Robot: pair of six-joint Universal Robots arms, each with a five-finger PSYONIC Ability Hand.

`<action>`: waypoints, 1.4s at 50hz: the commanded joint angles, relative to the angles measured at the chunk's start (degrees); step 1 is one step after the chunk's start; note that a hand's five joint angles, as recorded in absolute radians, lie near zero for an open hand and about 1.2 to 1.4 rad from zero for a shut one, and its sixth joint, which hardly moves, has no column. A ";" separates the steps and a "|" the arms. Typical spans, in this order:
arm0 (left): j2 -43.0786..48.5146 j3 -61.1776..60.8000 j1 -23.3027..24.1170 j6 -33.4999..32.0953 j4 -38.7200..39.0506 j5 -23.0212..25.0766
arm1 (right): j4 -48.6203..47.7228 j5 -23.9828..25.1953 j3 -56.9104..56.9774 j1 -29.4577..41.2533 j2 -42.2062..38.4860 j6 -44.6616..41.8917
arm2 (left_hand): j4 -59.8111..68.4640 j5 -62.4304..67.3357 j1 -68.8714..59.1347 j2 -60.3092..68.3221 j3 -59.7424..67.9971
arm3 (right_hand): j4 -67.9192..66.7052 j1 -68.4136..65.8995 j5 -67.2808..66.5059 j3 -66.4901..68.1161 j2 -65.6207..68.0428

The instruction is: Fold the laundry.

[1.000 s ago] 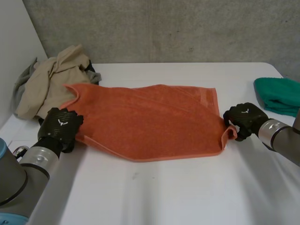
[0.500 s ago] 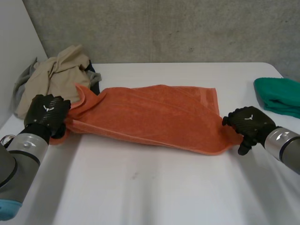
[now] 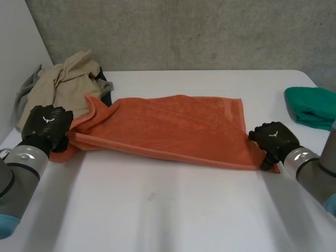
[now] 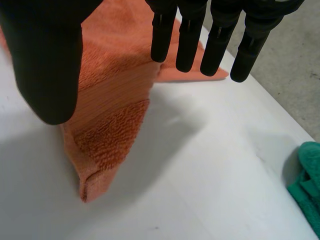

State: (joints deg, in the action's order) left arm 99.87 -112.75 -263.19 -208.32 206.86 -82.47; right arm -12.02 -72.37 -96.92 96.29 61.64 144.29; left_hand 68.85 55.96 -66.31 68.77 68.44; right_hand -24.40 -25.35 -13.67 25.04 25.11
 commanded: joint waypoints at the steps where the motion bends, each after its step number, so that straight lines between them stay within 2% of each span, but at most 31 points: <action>1: 0.85 2.80 0.22 -0.07 -1.89 -0.24 | 5.60 3.72 -0.72 -2.59 2.61 0.56 | 11.15 14.04 -13.69 11.23 11.56 | -1.41 -0.46 -2.14 0.77 0.70; 10: 0.94 3.94 0.58 -0.07 -3.04 -0.15 | 4.38 4.08 -0.64 -3.39 -1.26 -4.54 | 11.15 14.04 -13.69 11.23 11.56 | -2.59 -1.64 -3.32 1.96 1.88; 34: 1.30 4.21 1.02 -0.07 -3.39 -0.33 | 0.07 1.88 4.90 0.83 -4.34 0.02 | 11.15 14.04 -13.69 11.23 11.56 | -14.35 -13.41 -15.08 13.72 13.65; 35: 1.21 4.21 1.02 -0.07 -3.39 -0.24 | 0.07 1.88 5.08 0.92 -4.43 0.11 | 11.15 14.04 -13.69 11.23 11.56 | -15.69 -14.75 -16.42 15.06 14.99; 37: 1.38 4.03 1.02 -0.24 -3.48 -0.24 | -0.10 1.88 5.78 1.27 -4.87 0.55 | 11.15 14.04 -13.69 11.23 11.56 | -30.60 -29.66 -31.33 29.97 29.90; 39: 1.56 3.95 1.02 -0.33 -3.65 -0.15 | -0.54 1.88 6.39 1.27 -5.13 0.90 | 11.15 14.04 -13.69 11.23 11.56 | -55.26 -54.32 -55.99 54.63 54.56; 44: 1.65 2.81 0.75 -0.33 -5.41 0.02 | 0.42 1.97 7.10 1.01 -4.61 3.10 | 10.50 13.39 -13.04 10.58 10.91 | -55.60 -54.65 -56.33 54.96 54.89; 46: 1.56 2.28 0.49 -0.42 -6.38 0.11 | 1.30 1.79 7.01 0.74 -4.08 3.28 | 2.13 5.02 -4.67 2.21 2.54 | -55.60 -54.65 -56.33 54.96 54.89; 47: 1.56 1.58 0.14 -0.51 -7.77 0.29 | 2.26 1.53 7.10 0.31 -3.38 3.02 | -9.41 -6.52 6.86 -9.33 -9.00 | -55.60 -54.65 -56.33 54.96 54.89; 50: 1.47 0.61 -0.65 -1.30 -10.06 0.90 | 3.84 1.35 7.19 -0.75 -2.41 2.40 | -32.66 -29.77 30.12 -32.58 -32.25 | -55.60 -54.65 -56.33 54.96 54.89; 51: 1.56 0.17 -1.52 -2.17 -11.46 1.69 | 4.98 1.01 7.36 -1.54 -2.06 1.70 | -41.90 -39.01 39.35 -41.81 -41.49 | -55.60 -54.65 -56.33 54.96 54.89; 55: 1.73 -0.10 -5.56 -4.81 -14.28 5.02 | 6.13 0.65 7.97 -3.47 -1.88 -0.32 | -50.21 -47.32 47.66 -50.13 -49.80 | -55.60 -54.65 -56.33 54.96 54.89; 58: 1.82 -0.10 -8.55 -5.52 -15.17 8.10 | 6.22 0.56 8.42 -4.27 -2.14 -1.12 | -50.40 -47.51 47.86 -50.32 -49.99 | -55.60 -54.65 -56.33 54.96 54.89; 63: 2.70 -0.10 -15.05 -5.08 -16.13 15.91 | 6.40 0.47 8.42 -4.53 -2.93 -1.55 | -48.22 -45.33 45.68 -48.14 -47.81 | -55.60 -54.65 -56.33 54.96 54.89; 66: 3.05 -0.19 -17.34 -4.55 -17.27 18.82 | 6.22 0.47 8.24 -4.18 -2.93 -1.64 | -47.05 -44.15 44.50 -46.96 -46.63 | -55.60 -54.65 -56.33 54.96 54.89; 70: 3.05 -0.62 -17.97 -3.15 -19.73 21.11 | 6.13 0.47 8.33 -4.09 -3.02 -1.73 | -45.02 -42.13 42.47 -44.94 -44.61 | -55.60 -54.65 -56.33 54.96 54.89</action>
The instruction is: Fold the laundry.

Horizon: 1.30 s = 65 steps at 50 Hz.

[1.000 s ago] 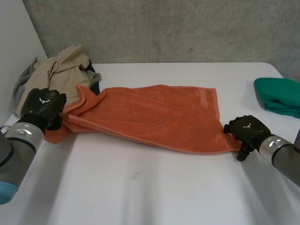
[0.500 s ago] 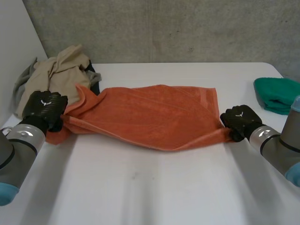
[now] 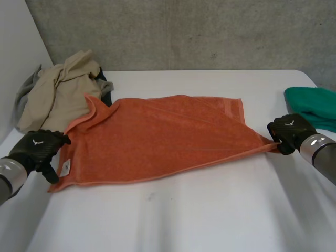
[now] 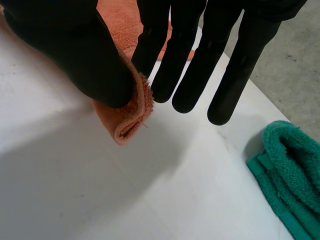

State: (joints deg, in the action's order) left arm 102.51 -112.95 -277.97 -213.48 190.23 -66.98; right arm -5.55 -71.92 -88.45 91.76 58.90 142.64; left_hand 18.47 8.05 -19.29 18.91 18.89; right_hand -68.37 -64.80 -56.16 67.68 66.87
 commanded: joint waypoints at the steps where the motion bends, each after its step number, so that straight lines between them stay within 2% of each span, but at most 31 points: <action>1: 0.41 -0.52 -3.19 2.27 -3.55 5.98 | -0.34 0.03 -0.23 0.44 -0.28 -0.08 | 5.54 5.95 -4.71 5.10 5.11 | -11.63 -15.20 -13.84 12.32 13.13; 7: 0.84 -1.22 -2.32 3.07 -5.75 7.47 | -0.34 0.03 -0.05 0.00 -0.46 -0.17 | 10.08 10.49 -9.25 9.64 9.65 | -11.63 -15.20 -13.84 12.32 13.13; 16: 3.57 -0.78 -1.17 1.84 -5.66 5.98 | -0.34 0.03 -0.23 -0.35 -0.37 -0.17 | 15.46 15.87 -14.63 15.02 15.04 | -11.63 -15.20 -13.84 12.32 13.13; 24: 5.85 -0.78 0.85 1.48 -1.19 5.63 | -0.43 0.03 -0.67 0.00 -0.46 -0.17 | 24.70 25.12 -23.88 24.26 24.28 | -11.63 -15.20 -13.84 12.32 13.13; 27: 6.56 -0.87 1.38 1.48 1.80 5.45 | -0.43 0.03 -0.84 0.26 -0.19 -0.17 | 36.27 36.69 -35.45 35.83 35.85 | -11.63 -15.20 -13.84 12.32 13.13; 28: 6.56 -0.87 1.55 1.48 2.51 5.37 | -0.52 0.03 -0.93 0.26 -0.19 -0.17 | 42.48 42.90 -41.66 42.04 42.06 | -11.63 -15.20 -13.84 12.32 13.13; 29: 6.38 -0.87 1.81 1.48 3.82 5.19 | -0.61 0.03 -1.10 0.18 -0.02 -0.17 | 56.03 56.45 -55.21 55.59 55.61 | -11.63 -15.20 -13.84 12.32 13.13; 30: 6.38 -0.87 1.90 1.48 4.35 5.02 | -0.61 0.03 -1.11 0.18 0.16 -0.08 | 61.48 61.89 -60.65 61.04 61.06 | -11.63 -15.20 -13.84 12.32 13.13; 35: 5.33 -1.48 2.43 1.75 5.76 3.17 | -0.17 -0.06 -1.55 0.09 1.74 -0.17 | 61.53 61.95 -60.71 61.09 61.11 | -11.63 -15.20 -13.84 12.32 13.13; 40: 0.32 -2.89 2.43 2.36 5.68 1.32 | 2.20 -0.15 -1.81 0.00 4.81 -0.60 | 61.53 61.95 -60.71 61.09 61.11 | -11.63 -15.20 -13.84 12.32 13.13; 44: -4.07 -4.12 2.17 1.93 4.54 0.88 | 8.52 -0.68 -1.55 -1.23 8.68 -3.93 | 61.53 61.95 -60.71 61.09 61.11 | -11.63 -15.20 -13.84 12.32 13.13; 47: -8.37 -5.17 2.17 0.52 0.50 1.32 | 17.12 -1.29 -1.81 -4.65 12.98 -10.95 | 61.53 61.95 -60.71 61.09 61.11 | -11.63 -15.20 -13.84 12.32 13.13; 52: -14.87 -5.62 1.99 -8.15 -13.62 1.67 | 36.17 -1.38 -3.74 -11.67 19.30 -28.41 | 61.53 61.95 -60.71 61.09 61.11 | -11.63 -15.20 -13.84 12.32 13.13; 55: -15.85 -5.62 1.99 -11.60 -19.00 1.67 | 41.92 -0.94 -4.44 -13.44 20.20 -35.04 | 61.53 61.95 -60.71 61.09 61.11 | -11.63 -15.20 -13.84 12.32 13.13; 56: -15.77 -5.70 1.99 -13.53 -21.80 1.76 | 42.11 -0.42 -4.88 -13.45 20.11 -36.97 | 61.53 61.95 -60.71 61.09 61.11 | -11.63 -15.20 -13.84 12.32 13.13; 59: -14.89 -5.18 2.34 -15.39 -22.71 1.67 | 41.06 -0.06 -4.97 -12.48 19.06 -35.85 | 61.53 61.95 -60.71 61.09 61.11 | -11.63 -15.20 -13.84 12.32 13.13; 63: -9.89 -2.90 4.53 -16.36 -18.86 0.71 | 37.20 -0.15 -4.01 -10.29 15.11 -32.69 | 61.53 61.95 -60.71 61.09 61.11 | -11.63 -15.20 -13.84 12.32 13.13; 65: -5.85 -0.44 7.26 -15.83 -15.17 -0.69 | 34.91 -0.41 -2.61 -8.71 12.91 -30.58 | 61.53 61.95 -60.71 61.09 61.11 | -11.63 -15.20 -13.84 12.32 13.13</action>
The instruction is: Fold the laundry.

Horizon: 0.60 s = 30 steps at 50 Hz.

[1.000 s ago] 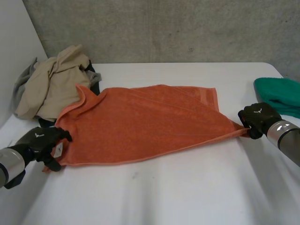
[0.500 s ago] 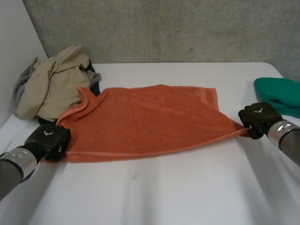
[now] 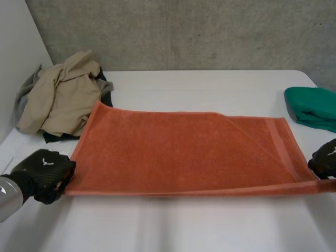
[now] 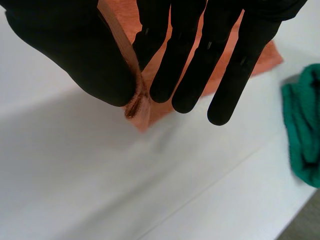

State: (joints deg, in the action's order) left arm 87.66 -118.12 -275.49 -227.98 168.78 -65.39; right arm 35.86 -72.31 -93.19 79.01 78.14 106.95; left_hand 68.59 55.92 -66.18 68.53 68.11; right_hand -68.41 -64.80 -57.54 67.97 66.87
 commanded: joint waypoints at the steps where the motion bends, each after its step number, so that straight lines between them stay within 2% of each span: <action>1: 10.41 5.69 5.57 -0.98 7.69 -2.90 | -7.11 -0.11 2.66 4.57 -7.03 5.98 | 11.41 14.08 -13.82 11.47 11.89 | -11.59 -15.20 -12.46 12.03 13.13; 7: 19.81 15.43 10.49 1.66 14.81 -8.43 | -13.69 -1.43 8.45 7.73 -12.64 13.53 | 11.41 14.08 -13.82 11.47 11.89 | -11.59 -15.20 -12.46 12.03 13.13; 12: 25.71 24.67 13.48 3.42 21.40 -10.11 | -21.52 -2.04 14.60 10.54 -17.48 20.04 | 11.41 14.08 -13.82 11.47 11.89 | -11.59 -15.20 -12.46 12.03 13.13; 19: 36.85 39.59 17.87 5.62 32.38 -14.67 | -31.44 -7.48 22.59 13.97 -24.51 24.97 | 11.41 14.08 -13.82 11.47 11.89 | -11.59 -15.20 -12.46 12.03 13.13; 24: 46.27 52.35 20.16 5.36 33.98 -17.23 | -39.45 -10.03 27.53 16.08 -29.79 25.59 | 11.41 14.08 -13.82 11.47 11.89 | -11.59 -15.20 -12.46 12.03 13.13; 30: 58.49 68.18 21.57 3.07 29.16 -18.11 | -48.24 -13.55 32.54 18.10 -36.47 25.50 | 11.41 14.08 -13.82 11.47 11.89 | -11.59 -15.20 -12.46 12.03 13.13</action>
State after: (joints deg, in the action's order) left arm 135.52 -63.74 -255.12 -222.91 202.25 -82.58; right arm -4.72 -82.84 -64.96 95.35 47.42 132.77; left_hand 68.82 56.51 -66.18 68.56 68.18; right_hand -68.43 -64.80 -58.07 67.97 66.87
